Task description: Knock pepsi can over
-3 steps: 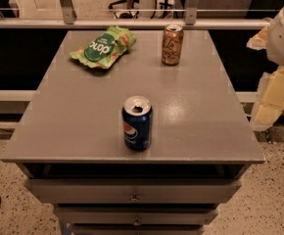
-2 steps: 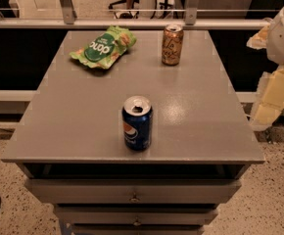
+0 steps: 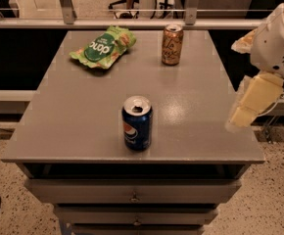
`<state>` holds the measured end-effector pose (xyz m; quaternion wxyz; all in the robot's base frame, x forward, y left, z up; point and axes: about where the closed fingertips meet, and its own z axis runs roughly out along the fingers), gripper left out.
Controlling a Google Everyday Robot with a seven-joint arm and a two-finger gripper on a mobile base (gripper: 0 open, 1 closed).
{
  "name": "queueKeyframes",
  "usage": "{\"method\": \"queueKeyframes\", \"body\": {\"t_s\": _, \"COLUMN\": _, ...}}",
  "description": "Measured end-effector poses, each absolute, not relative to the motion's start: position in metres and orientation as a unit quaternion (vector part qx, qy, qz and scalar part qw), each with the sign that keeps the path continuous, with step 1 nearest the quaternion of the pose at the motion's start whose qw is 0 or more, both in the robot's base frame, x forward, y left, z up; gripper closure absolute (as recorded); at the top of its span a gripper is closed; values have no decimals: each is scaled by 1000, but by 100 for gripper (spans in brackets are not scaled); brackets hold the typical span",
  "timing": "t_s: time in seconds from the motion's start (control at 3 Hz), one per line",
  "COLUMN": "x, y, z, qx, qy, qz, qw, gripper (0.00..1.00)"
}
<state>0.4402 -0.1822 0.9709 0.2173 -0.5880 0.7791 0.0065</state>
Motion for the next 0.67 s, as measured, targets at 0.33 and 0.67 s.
{"method": "queueKeyframes", "body": {"t_s": 0.33, "x": 442, "y": -152, "z": 964, "qx": -581, "qy": 771, "qz": 47, "qw": 256, "gripper": 0}}
{"method": "queueKeyframes", "body": {"t_s": 0.67, "x": 446, "y": -113, "z": 930, "qx": -574, "qy": 752, "qz": 112, "qw": 303, "gripper": 0}}
